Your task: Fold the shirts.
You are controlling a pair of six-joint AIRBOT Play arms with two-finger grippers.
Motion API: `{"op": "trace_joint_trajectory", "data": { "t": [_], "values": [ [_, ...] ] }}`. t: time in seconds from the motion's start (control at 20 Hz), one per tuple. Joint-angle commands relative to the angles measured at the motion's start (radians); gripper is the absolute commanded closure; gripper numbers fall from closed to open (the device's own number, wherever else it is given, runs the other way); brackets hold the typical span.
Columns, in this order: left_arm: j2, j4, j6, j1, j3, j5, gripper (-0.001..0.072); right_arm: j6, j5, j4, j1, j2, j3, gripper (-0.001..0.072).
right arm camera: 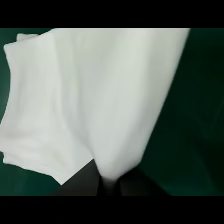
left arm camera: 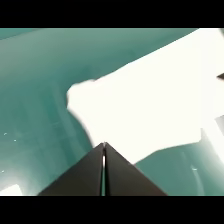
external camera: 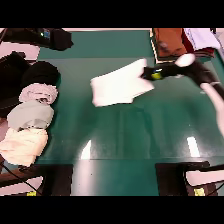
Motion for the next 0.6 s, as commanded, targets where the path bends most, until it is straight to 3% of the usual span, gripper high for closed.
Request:
{"op": "trace_joint_trajectory", "data": {
  "t": [0.0,0.3,0.55],
  "values": [
    [0.001,0.001,0.001,-0.025,-0.009,0.006,0.0684,0.005,0.010,-0.127,-0.306,0.190,-0.139,0.0700],
    [0.001,0.001,-0.027,-0.025,-0.009,0.031,0.0684,0.005,0.018,-0.133,-0.871,0.328,-0.210,0.0700],
    [0.001,0.001,-0.044,-0.025,-0.009,0.032,0.0683,0.005,0.065,-0.174,-1.013,0.332,-0.211,0.0700]
  ]
}}
